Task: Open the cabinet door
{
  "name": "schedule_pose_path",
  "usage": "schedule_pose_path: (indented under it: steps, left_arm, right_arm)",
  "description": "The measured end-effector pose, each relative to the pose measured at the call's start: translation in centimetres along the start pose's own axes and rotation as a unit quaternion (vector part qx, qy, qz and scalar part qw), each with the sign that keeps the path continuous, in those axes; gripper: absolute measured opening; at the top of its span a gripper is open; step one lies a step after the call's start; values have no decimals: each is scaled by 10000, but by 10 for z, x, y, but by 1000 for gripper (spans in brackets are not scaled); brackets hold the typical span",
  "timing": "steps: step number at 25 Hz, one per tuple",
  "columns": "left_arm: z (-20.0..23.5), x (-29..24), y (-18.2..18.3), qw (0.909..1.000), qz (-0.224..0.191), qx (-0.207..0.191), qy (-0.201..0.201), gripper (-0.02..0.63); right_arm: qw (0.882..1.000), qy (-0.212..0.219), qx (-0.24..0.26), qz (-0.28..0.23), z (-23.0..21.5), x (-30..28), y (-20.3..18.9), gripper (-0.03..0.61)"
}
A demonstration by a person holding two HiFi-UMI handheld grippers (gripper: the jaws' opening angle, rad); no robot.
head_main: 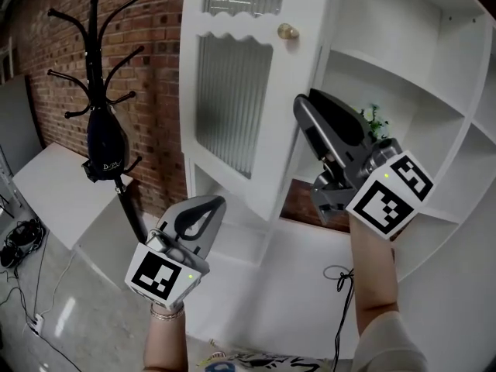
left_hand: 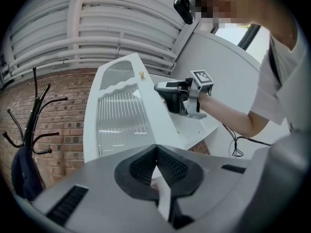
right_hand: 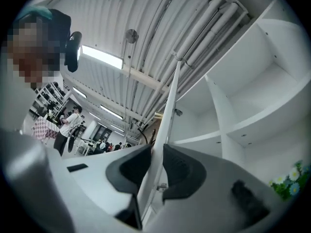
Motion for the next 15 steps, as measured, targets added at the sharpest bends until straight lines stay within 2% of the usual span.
schedule_pose_path:
  steps: [4, 12, 15]
  left_arm:
    - [7, 21, 1, 9990, 295, -36, 327, 14]
    - [9, 57, 12, 9964, 236, -60, 816, 14]
    - [18, 75, 16, 9935, 327, -99, 1086, 14]
  right_arm:
    - [9995, 293, -23, -148, 22, -6, 6, 89]
    - [9945, 938, 142, -442, 74, -26, 9, 91]
    - [9911, 1162, 429, -491, 97, -39, 10, 92]
Point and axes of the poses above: the fingertips, and each gripper's own axes: x backward along the fingers, z to its left, y out of its top, the point moved 4 cm from there along x, backward along the fingers, and after that the axes turned 10 degrees about -z, right-handed, at the moved point
